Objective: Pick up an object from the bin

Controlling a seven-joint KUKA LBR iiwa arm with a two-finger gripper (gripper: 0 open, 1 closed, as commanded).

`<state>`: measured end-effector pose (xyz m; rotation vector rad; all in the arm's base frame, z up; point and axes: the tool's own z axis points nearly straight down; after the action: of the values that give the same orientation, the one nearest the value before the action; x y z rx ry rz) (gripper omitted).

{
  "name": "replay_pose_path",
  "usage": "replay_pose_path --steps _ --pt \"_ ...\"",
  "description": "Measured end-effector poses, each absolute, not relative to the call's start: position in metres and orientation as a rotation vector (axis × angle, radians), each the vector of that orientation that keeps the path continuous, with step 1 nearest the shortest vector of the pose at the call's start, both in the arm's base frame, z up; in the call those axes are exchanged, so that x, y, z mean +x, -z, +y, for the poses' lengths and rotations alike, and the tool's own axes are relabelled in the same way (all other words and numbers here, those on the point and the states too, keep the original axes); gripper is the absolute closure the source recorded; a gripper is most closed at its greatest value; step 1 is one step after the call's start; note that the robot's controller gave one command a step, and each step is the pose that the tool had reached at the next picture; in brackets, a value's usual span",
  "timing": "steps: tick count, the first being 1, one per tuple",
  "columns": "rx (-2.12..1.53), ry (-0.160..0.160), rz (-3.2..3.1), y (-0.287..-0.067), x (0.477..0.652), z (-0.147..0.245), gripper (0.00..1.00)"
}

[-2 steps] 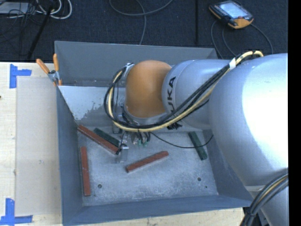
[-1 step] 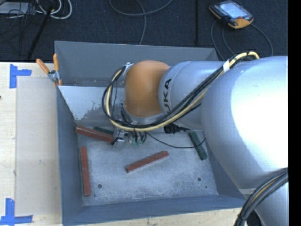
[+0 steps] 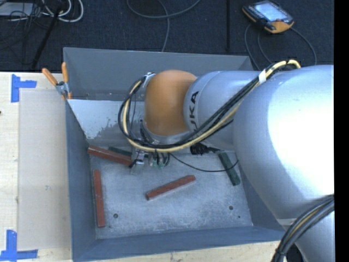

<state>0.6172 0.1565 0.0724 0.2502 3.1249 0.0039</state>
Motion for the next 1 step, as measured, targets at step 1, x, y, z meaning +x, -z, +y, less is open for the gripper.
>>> replay_pose_path --steps 1 --pt "0.221 -0.005 3.129 -0.0713 0.5814 0.1076 1.00"
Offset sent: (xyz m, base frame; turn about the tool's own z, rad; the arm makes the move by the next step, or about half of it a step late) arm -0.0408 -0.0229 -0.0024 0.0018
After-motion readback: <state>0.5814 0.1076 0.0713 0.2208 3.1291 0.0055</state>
